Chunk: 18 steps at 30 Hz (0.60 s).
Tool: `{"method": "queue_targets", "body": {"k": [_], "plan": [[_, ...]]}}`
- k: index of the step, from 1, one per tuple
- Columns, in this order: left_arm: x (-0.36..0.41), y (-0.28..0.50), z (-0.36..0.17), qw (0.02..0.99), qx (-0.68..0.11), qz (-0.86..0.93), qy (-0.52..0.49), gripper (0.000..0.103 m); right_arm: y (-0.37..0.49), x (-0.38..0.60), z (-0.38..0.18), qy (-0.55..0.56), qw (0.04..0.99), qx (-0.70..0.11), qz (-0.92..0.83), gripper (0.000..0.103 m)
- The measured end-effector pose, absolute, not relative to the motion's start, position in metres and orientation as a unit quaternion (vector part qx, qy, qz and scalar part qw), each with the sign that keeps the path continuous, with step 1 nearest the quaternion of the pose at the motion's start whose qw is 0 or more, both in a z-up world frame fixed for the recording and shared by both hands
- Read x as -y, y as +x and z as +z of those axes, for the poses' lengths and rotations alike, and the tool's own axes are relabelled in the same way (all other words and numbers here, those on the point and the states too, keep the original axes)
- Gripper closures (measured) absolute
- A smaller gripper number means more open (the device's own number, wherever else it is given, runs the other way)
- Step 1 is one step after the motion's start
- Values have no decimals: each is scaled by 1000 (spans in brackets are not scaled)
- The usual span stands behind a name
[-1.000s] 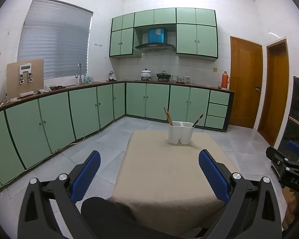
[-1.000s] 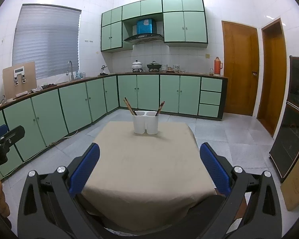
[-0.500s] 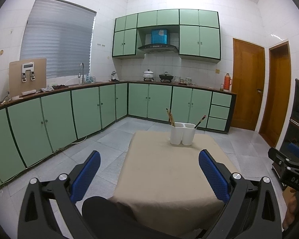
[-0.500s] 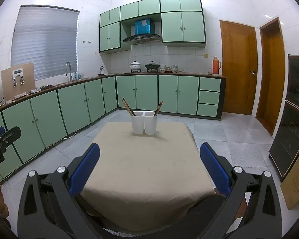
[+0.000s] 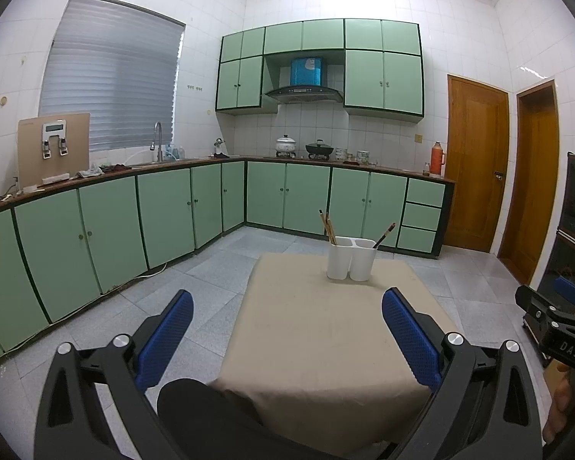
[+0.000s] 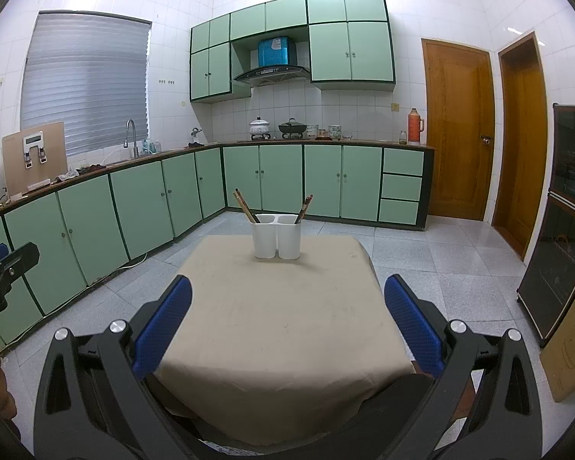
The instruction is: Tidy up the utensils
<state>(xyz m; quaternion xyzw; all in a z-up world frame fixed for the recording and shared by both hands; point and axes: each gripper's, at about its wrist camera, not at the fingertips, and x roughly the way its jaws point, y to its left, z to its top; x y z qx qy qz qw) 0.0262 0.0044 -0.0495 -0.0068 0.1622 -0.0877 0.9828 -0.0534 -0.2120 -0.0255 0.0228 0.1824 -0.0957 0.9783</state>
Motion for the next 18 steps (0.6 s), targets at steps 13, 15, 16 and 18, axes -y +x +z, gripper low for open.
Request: {"method": "queue_targets", "body": {"k": [13,15,16,18], "plan": [[-4,26,-50,983,-162,-87,-8,6,-54,213,-26,23,978,-181,-96,6],[-4,26,-49,983,-162,-87,-7,6,-54,213,-27,24,979,-180,-96,6],[-4,26,-49,983,-162,-88,-7,6,-55,213,-27,24,979,-181,-96,6],[-4,26,-49,983,-162,-87,-8,6,-55,213,-28,23,979,-181,-96,6]]}}
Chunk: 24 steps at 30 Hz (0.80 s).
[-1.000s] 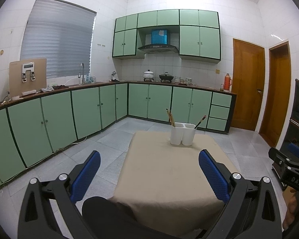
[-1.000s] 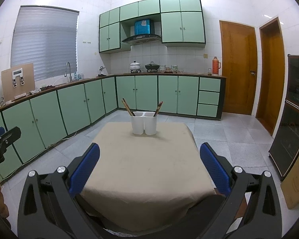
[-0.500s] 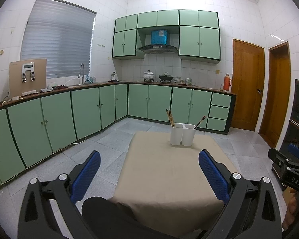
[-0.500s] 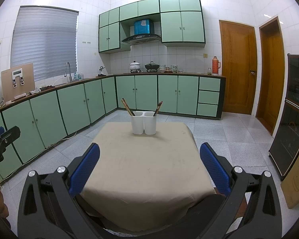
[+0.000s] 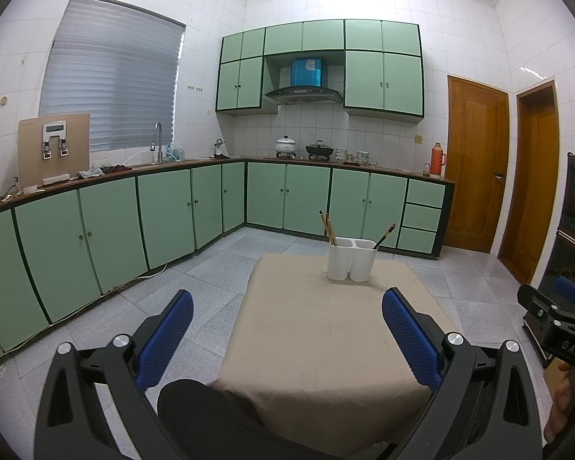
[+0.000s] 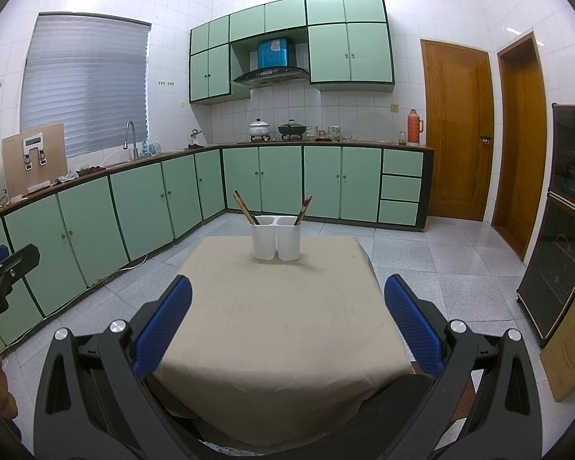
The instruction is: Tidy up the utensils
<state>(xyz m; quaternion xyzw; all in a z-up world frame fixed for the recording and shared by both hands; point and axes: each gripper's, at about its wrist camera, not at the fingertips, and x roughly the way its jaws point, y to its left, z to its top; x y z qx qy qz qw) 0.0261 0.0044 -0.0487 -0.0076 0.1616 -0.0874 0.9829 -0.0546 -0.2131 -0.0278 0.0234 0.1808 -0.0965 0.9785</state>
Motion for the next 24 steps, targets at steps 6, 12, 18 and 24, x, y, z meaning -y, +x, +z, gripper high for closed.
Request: {"method": "queue_targets", "body": {"k": [6,12,18,24], "plan": [[-5,27,-47,983,-161,-87,-10,6,-55,214,-28,24,979,-180,-96,6],[-5,26,-47,983,-160,-86,-10,6,-55,213,-28,25,979,-180,-97,6],[-6,26,-46,983,-159,-87,-11,6,-55,214,-27,25,979,-180,-98,6],[-7,25,-46,983,-159,-87,-12,6,-55,214,-27,25,979,-180,-97,6]]}}
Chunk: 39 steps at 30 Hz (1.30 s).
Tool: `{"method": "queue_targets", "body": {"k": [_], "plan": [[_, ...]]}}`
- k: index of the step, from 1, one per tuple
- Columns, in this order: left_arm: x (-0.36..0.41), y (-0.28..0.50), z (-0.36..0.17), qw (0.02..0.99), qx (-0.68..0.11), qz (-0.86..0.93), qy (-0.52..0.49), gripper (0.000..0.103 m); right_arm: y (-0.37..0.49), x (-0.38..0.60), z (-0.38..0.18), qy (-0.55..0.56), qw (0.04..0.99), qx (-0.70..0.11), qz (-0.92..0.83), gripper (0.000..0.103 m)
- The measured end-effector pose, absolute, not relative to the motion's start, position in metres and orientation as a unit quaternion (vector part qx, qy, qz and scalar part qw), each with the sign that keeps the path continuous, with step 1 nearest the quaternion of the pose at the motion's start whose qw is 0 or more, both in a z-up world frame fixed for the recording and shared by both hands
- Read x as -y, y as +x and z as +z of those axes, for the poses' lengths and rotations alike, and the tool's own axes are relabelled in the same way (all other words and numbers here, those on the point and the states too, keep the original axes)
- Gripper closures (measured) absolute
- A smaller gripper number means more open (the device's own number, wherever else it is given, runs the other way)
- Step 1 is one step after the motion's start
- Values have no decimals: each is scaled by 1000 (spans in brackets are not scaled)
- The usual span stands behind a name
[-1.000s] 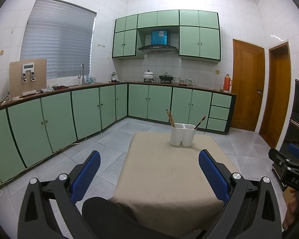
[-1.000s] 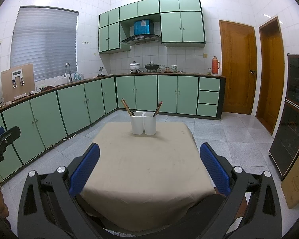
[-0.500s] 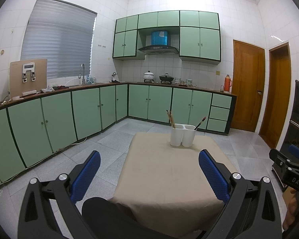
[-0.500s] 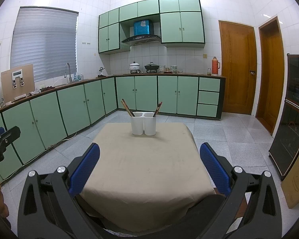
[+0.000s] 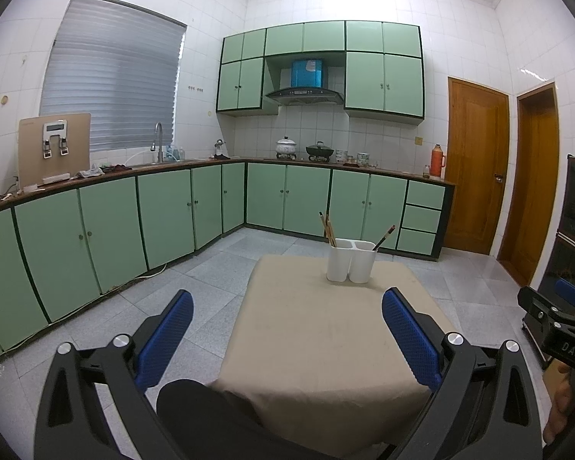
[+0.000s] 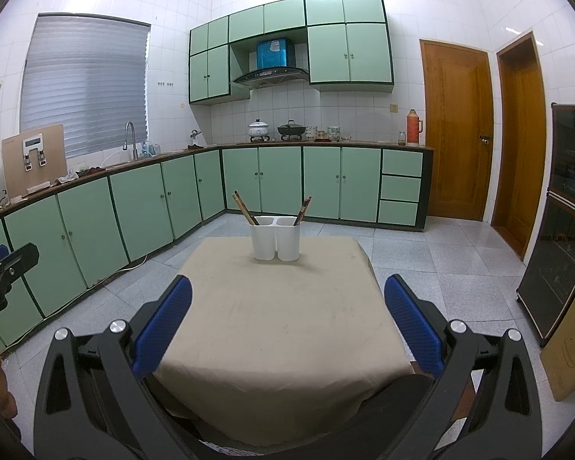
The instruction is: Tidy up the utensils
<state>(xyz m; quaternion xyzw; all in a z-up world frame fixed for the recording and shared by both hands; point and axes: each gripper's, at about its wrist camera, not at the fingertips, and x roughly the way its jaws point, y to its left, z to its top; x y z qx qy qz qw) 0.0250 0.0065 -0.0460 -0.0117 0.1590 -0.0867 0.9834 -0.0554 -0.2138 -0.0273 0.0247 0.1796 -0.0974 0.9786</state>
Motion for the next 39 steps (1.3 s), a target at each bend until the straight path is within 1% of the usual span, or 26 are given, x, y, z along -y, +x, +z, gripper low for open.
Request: {"method": "queue_targets", "body": {"k": [39], "plan": [[-2,23,-43,986,-150,-76,-8,6,-58,216,-28,26,979,-178,-99,6]]}}
